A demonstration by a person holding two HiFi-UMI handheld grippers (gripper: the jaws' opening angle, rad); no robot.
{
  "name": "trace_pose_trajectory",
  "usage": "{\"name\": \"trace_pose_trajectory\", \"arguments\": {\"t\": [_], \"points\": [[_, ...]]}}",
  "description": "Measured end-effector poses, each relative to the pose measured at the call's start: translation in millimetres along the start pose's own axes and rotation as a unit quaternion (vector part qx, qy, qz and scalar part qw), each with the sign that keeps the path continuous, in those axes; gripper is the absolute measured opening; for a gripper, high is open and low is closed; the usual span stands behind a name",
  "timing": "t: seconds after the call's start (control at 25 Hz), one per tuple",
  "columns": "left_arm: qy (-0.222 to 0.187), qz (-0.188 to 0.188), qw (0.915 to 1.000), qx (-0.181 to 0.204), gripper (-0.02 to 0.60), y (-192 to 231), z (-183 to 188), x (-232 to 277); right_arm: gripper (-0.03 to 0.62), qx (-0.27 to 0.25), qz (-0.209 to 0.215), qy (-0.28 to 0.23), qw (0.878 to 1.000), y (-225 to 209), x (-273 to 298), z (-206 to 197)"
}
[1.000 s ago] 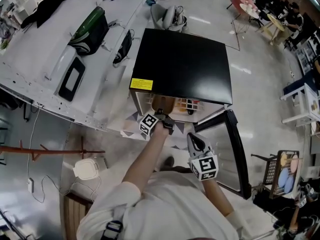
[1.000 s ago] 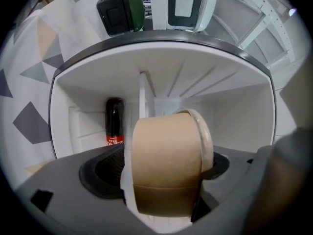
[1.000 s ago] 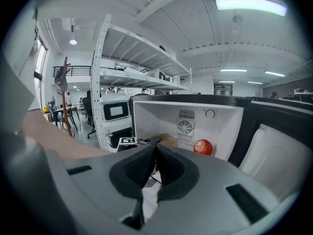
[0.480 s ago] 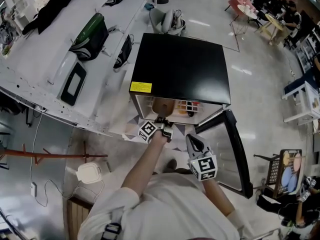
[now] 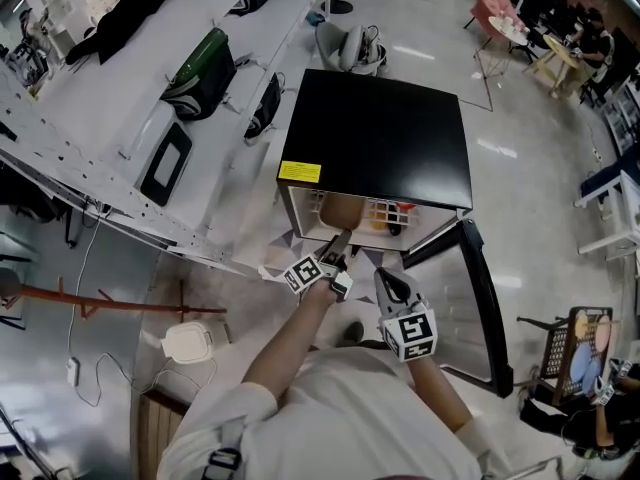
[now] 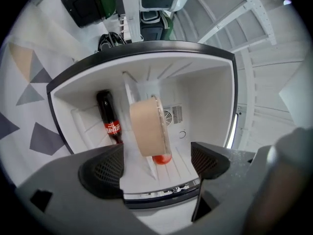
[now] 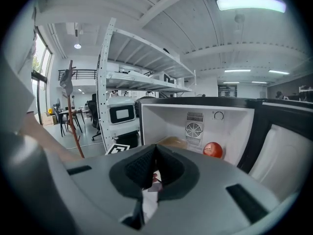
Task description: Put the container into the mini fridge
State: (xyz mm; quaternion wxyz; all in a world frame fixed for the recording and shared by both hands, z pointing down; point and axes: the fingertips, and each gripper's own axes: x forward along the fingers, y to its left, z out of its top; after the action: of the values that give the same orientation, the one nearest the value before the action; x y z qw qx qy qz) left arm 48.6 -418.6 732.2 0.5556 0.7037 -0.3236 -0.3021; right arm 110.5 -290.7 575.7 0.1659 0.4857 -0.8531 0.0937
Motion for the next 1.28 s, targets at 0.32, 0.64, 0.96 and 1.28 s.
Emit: {"name": "trace_pose_trajectory", "arguments": {"t": [0.32, 0.64, 0.96, 1.28], "points": [[0.060, 0.005, 0.9902, 0.126, 0.414, -23.2, -11.9, -18.2, 0.006, 0.002, 0.009, -0.005, 1.000, 10.7, 4.1, 0.0], [0.082, 0.055, 0.9436, 0.316, 0.319, -35.5, -13.0, -20.0, 0.006, 0.004, 0.004, -0.004, 1.000, 7.8, 1.5, -3.8], [0.090, 0.138, 0.8876, 0.430, 0.219, -20.9, -3.1, -9.8, 0.006, 0.006, -0.009, -0.004, 1.000, -5.2, -6.0, -5.3], [0.098, 0.139, 0.8727, 0.458, 0.218, -16.4, -0.9, 12.0, 0.006, 0.006, -0.015, -0.001, 1.000, -16.4, -12.3, -8.7]]}}
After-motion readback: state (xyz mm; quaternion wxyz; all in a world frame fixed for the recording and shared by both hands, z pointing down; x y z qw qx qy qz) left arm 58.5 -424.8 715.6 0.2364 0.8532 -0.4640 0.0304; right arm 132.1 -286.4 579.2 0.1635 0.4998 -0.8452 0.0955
